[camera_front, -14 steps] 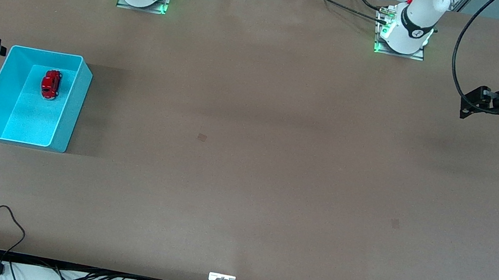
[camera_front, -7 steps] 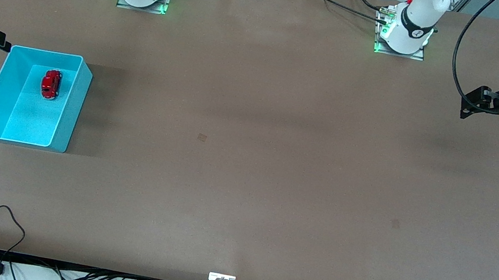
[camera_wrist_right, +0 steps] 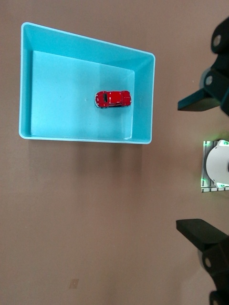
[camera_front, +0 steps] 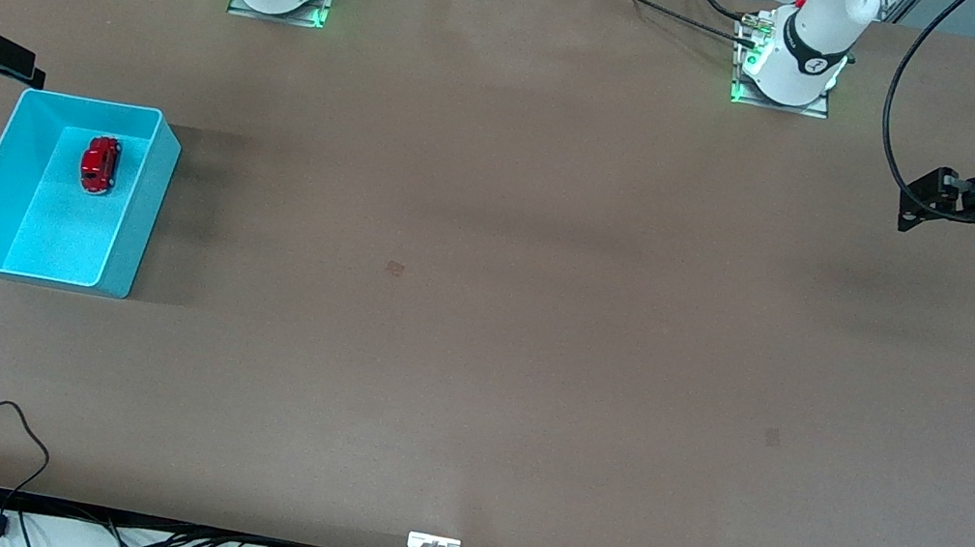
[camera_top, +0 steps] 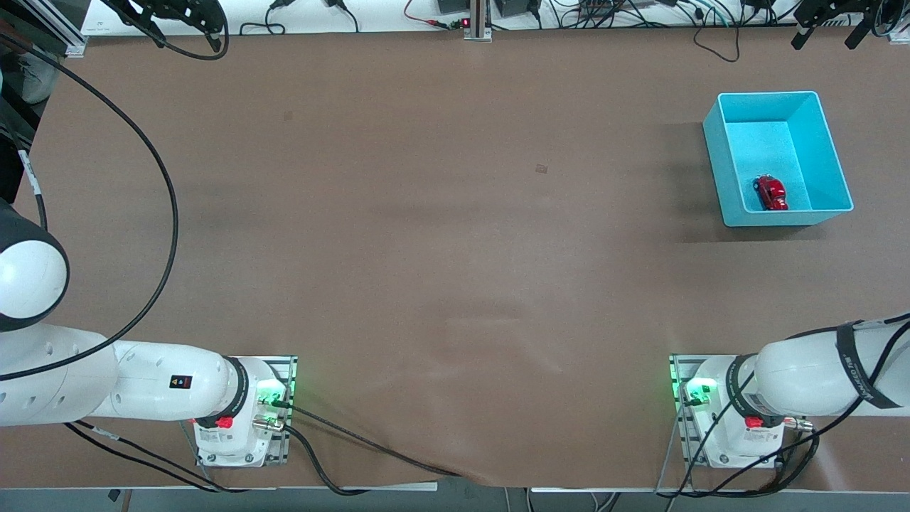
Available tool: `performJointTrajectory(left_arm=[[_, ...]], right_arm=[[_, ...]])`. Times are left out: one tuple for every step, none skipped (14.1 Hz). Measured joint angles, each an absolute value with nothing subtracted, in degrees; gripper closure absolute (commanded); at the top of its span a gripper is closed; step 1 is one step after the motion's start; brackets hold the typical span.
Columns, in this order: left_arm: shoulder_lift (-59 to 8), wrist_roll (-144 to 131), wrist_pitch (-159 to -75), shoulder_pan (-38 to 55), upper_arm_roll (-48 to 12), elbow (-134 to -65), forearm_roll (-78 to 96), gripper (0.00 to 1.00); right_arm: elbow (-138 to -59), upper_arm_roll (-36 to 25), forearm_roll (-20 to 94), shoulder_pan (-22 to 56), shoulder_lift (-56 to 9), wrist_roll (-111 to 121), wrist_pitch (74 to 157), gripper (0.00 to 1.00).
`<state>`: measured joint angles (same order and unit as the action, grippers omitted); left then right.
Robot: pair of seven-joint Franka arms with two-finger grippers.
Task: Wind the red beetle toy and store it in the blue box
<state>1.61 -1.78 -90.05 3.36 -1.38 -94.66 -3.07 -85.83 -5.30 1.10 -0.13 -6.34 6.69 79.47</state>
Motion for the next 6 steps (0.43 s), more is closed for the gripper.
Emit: performJointTrajectory(left_arm=[[1.6, -1.8, -90.1, 3.4, -1.4, -94.7, -3.1, 0.0], [1.6, -1.8, -90.1, 3.4, -1.4, -94.7, -3.1, 0.0], [1.6, -1.8, -90.1, 3.4, -1.4, -94.7, -3.1, 0.0], [1.6, -1.8, -90.1, 3.4, -1.4, -94.6, -3.1, 0.0], [1.6, -1.8, -90.1, 3.4, -1.4, -94.6, -3.1, 0.0], [1.6, -1.8, -90.1, 3.4, -1.4, -94.6, -3.1, 0.0]], right_arm=[[-86.2, -5.3, 1.1, -0.1, -6.0, 6.7, 79.4, 0.0], [-86.6, -5.3, 1.1, -0.1, -5.8, 6.7, 79.4, 0.0], [-87.1, -5.3, 1.1, -0.1, -5.6, 6.6, 79.4, 0.0], [-87.8, -5.3, 1.1, -0.1, -5.3, 6.6, 79.4, 0.0], [-88.4, -5.3, 1.1, -0.1, -4.9, 6.5, 79.4, 0.0], [-88.7, -5.3, 1.1, -0.1, -4.7, 6.5, 79.4, 0.0]])
